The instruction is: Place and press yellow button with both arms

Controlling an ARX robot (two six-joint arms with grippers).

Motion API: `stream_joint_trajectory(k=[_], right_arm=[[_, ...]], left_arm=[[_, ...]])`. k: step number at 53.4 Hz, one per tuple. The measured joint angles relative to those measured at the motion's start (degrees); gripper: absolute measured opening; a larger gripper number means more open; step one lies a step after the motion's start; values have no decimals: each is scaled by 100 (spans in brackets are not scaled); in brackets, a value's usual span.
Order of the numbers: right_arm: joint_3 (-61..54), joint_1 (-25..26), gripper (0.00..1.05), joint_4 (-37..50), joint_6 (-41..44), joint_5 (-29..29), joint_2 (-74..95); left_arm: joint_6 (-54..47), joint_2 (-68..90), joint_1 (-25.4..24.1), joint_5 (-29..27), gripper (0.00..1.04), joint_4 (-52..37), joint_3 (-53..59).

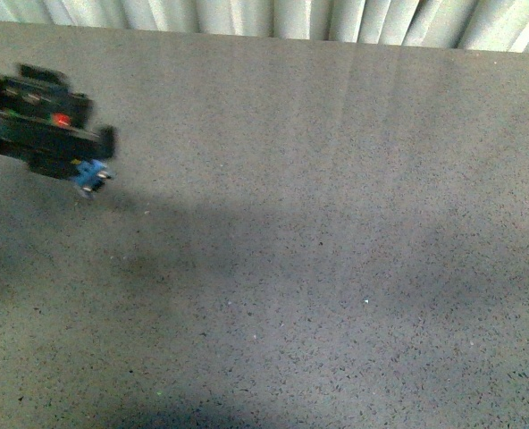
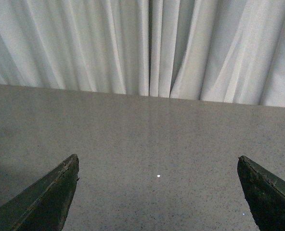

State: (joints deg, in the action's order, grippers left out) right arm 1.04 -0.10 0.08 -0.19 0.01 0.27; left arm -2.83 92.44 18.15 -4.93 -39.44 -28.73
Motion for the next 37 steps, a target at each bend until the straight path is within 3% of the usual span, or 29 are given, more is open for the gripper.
stream_joint_trajectory(k=[6,13,37], right_arm=[[0,0,96,0,0,0,0],[0,0,96,0,0,0,0],[0,0,96,0,0,-2,0]], left_arm=[[129,566,739,-271,34,-232,-140],[286,1034,1165,-398,34,-350,-267],[564,1805,1547,-557,34,-732,-267]])
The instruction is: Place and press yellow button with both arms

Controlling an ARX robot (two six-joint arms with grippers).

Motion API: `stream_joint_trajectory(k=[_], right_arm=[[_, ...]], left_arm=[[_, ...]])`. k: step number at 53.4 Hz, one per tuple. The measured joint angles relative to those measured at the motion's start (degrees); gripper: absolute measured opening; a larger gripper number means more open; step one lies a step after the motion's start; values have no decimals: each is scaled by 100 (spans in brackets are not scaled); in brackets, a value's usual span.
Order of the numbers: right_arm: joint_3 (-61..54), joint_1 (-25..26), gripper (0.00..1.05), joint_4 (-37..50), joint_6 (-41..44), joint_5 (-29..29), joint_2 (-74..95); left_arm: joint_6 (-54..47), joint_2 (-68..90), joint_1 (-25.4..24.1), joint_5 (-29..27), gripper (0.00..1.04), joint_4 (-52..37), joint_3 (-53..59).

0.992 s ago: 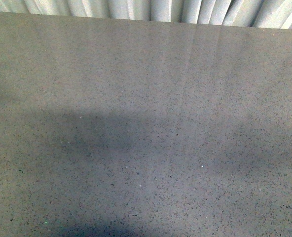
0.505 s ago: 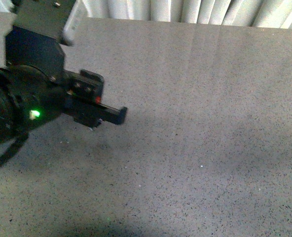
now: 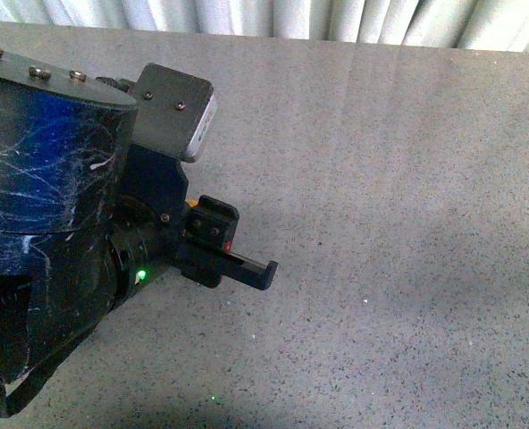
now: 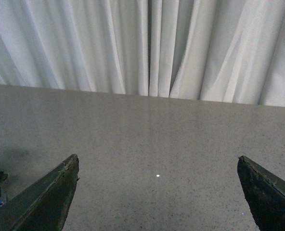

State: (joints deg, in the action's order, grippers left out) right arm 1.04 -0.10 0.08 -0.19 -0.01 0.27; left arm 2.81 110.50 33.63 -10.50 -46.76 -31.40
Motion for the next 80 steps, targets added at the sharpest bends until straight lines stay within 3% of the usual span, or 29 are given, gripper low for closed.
stream_joint_trajectory(k=[6,22,31,37,41,43,47,49,52,57,63,71,80], right_arm=[[0,0,96,0,0,2,0],[0,0,96,0,0,2,0],[0,0,96,0,0,2,0],[0,0,96,0,0,2,0],[0,0,96,0,0,13,0],[0,0,96,0,0,-4,0],[42,31,96,-109,-70,90,70],[520,170,96,-1263,-389,614,680],[1235,195,96,-2444,-605,544,2068],[1469,22,96,-1956,-376,35,3252],[1694,-264,96,-671,297,-177,4496],[2319,-782,96,824,1222,55,6406],[3056,-1480,96,1357,1759,444,7801]], left_arm=[[37,7,26,-4,36,-61,52],[175,-981,-186,192,96,140,619],[361,-2396,-957,691,96,861,737],[483,-3322,-1891,1235,96,1386,734],[197,-3383,-2288,520,83,107,1069],[42,-3602,-2614,531,75,-516,1366],[-120,-4413,-3226,949,57,-402,1707],[-151,-4743,-3327,962,48,-326,1871],[-175,-5060,-3346,1036,35,-240,2055],[-197,-5311,-3342,1054,21,-111,2243],[-203,-5663,-3359,1047,3,79,2437],[-221,-6275,-3357,1051,1,431,2653],[-221,-6494,-3357,1051,1,315,2944]])
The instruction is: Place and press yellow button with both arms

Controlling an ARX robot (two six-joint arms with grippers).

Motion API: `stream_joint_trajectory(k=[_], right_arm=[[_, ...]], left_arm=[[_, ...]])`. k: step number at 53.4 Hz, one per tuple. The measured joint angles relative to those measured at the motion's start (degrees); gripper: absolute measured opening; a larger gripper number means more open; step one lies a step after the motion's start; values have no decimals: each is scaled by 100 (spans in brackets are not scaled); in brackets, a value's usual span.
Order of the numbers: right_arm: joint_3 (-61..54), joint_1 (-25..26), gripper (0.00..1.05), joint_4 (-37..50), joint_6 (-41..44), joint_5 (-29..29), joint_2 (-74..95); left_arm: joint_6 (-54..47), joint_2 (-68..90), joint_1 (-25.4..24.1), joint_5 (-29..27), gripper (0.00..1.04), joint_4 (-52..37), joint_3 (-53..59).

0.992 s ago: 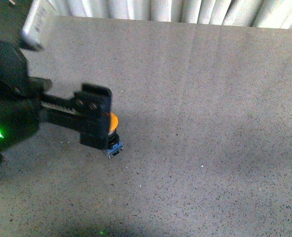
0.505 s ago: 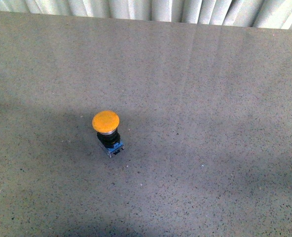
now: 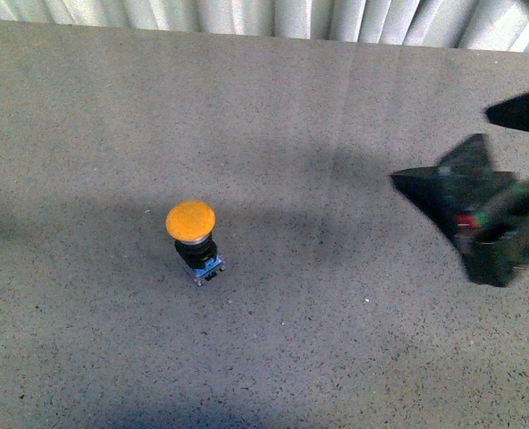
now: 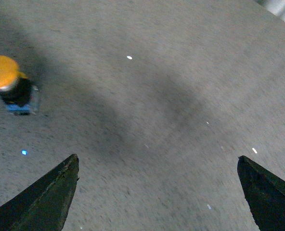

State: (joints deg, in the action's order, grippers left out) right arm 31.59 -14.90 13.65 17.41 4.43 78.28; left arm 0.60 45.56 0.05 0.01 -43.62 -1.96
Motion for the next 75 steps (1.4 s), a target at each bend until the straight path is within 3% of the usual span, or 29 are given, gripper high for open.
stream_joint_trajectory(k=[18,32,45,73,75], right_arm=[[1567,-1259,95,262,90,125,1836],[2048,-1611,52,-127,-485,494,2337],[2087,-1661,1,-188,-970,726,2616],[2391,-1696,1,-251,-1174,852,3034],[2420,-1696,1,-256,-1185,876,3071]], left_arm=[[-2,-1095,0,0,1,984,125],[-4,-1963,0,0,1,1788,127],[-4,-2719,0,0,1,2522,127],[-7,-3552,0,0,1,3351,127],[-9,-3818,0,0,1,3718,125]])
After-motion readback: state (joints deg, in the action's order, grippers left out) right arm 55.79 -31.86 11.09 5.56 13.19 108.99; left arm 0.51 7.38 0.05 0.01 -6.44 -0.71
